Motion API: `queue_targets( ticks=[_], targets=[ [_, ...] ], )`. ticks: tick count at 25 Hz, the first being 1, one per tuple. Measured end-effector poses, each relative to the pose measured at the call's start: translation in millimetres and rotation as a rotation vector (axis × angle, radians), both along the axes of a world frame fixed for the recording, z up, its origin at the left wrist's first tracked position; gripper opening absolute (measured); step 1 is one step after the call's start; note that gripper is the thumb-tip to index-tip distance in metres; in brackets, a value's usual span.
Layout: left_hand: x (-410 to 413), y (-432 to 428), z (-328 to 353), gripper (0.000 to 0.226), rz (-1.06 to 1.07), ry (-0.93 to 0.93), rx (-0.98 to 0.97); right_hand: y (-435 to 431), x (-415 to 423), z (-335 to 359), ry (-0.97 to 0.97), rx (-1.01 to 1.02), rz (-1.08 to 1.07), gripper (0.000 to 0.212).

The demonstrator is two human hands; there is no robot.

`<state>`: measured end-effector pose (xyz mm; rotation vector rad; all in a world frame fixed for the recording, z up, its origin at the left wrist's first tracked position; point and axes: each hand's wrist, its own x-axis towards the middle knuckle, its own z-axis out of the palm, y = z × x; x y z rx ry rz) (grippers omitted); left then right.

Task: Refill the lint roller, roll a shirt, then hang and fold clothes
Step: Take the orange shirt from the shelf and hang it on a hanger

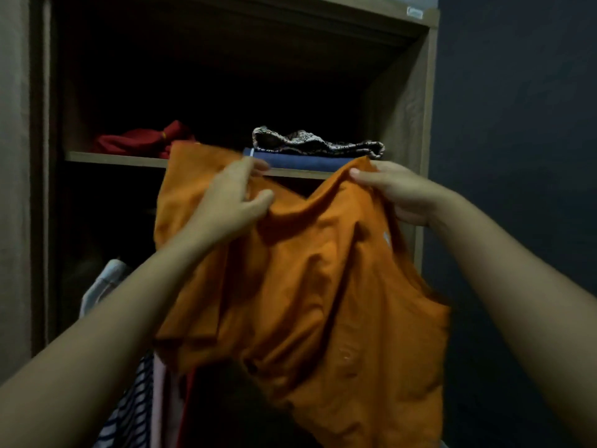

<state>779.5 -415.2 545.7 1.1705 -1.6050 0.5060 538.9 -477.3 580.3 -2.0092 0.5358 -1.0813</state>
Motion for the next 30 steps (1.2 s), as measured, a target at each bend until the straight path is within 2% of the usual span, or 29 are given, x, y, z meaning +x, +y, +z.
queue_targets(
  ticks=[3, 5, 7, 10, 12, 14, 16, 19, 21, 23, 25, 28, 30],
  targets=[
    [-47.2, -0.4, -29.9, 0.046, -0.320, 0.173, 0.332, 2.7, 15.2, -12.8, 0.124, -0.082, -0.020, 0.008],
    [-57.1, -16.2, -50.6, 0.025, -0.412, 0.288, 0.407, 5.2, 16.7, -22.2, 0.215, -0.115, -0.073, 0.012],
    [-53.2, -28.4, -60.6, 0.012, -0.442, 0.425, 0.318, 3.0, 11.4, -35.2, 0.305, -0.122, -0.145, 0.021],
    [-42.2, -40.4, -57.2, 0.016, -0.421, 0.507, 0.185, -8.1, 1.9, -66.9, 0.419, -0.105, -0.244, 0.028],
    [-30.2, -46.7, -52.4, 0.017, -0.404, 0.661, 0.139, -18.3, -4.6, -99.7, 0.542, -0.102, -0.256, 0.030],
    [-6.9, -55.6, -52.8, 0.020, -0.289, 0.796, 0.106, -24.5, -16.6, -135.0, 0.648, -0.039, -0.244, 0.029],
    [16.0, -60.6, -67.5, 0.022, -0.064, 0.760, 0.191, -24.1, -33.6, -155.9, 0.635, 0.052, -0.185, 0.029],
    [27.2, -65.1, -110.2, 0.019, 0.088, 0.638, 0.441, -26.7, -59.3, -148.7, 0.434, 0.192, -0.088, 0.032],
    [23.9, -64.5, -127.7, 0.019, 0.010, 0.623, 0.514, -32.5, -71.1, -133.9, 0.459, 0.168, -0.197, 0.045],
    [18.8, -63.7, -131.6, 0.019, -0.104, 0.634, 0.540, -37.4, -73.7, -127.9, 0.653, 0.001, -0.425, 0.038],
    [16.1, -64.7, -134.6, 0.023, -0.145, 0.640, 0.605, -39.2, -65.7, -134.4, 0.790, -0.053, -0.538, 0.035],
    [13.3, -69.9, -149.4, 0.025, -0.152, 0.538, 0.803, -34.2, -52.6, -148.0, 0.829, 0.071, -0.399, 0.043],
    [5.4, -84.4, -153.8, 0.031, -0.199, 0.474, 0.896, -32.4, -48.0, -144.6, 0.747, 0.143, -0.323, 0.045]
  ],
)
